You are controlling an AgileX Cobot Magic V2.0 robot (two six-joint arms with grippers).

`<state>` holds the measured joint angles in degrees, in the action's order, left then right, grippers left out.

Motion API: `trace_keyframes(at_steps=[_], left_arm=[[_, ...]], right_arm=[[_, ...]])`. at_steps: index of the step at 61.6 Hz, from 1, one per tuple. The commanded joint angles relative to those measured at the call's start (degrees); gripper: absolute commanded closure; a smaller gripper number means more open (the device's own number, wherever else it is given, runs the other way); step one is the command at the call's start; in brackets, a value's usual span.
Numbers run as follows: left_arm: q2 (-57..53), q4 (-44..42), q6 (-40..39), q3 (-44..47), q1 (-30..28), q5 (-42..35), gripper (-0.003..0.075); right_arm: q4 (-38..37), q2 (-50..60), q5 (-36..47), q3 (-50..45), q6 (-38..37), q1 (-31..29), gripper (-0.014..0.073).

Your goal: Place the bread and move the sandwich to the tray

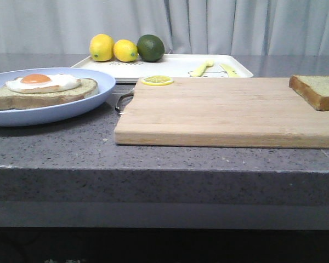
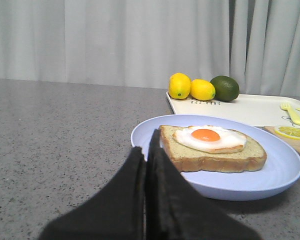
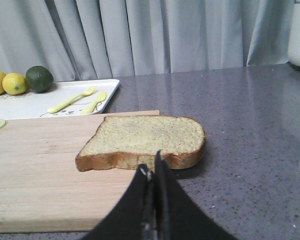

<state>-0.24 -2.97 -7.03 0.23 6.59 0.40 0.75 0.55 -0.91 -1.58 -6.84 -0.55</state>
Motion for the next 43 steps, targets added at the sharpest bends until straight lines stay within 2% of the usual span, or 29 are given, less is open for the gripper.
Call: trace_keyframes(at_steps=[1, 43], left_arm=[[-1.4, 0.1, 0.0, 0.1, -0.1, -4.3, 0.0741], [-1.4, 0.1, 0.0, 0.1, -0.1, -5.4, 0.0741]], right_arm=[[-0.8, 1.0, 4.7, 0.1, 0.1, -0.3, 0.0664], [-0.8, 1.0, 6.0, 0.3, 0.1, -0.3, 0.0664]])
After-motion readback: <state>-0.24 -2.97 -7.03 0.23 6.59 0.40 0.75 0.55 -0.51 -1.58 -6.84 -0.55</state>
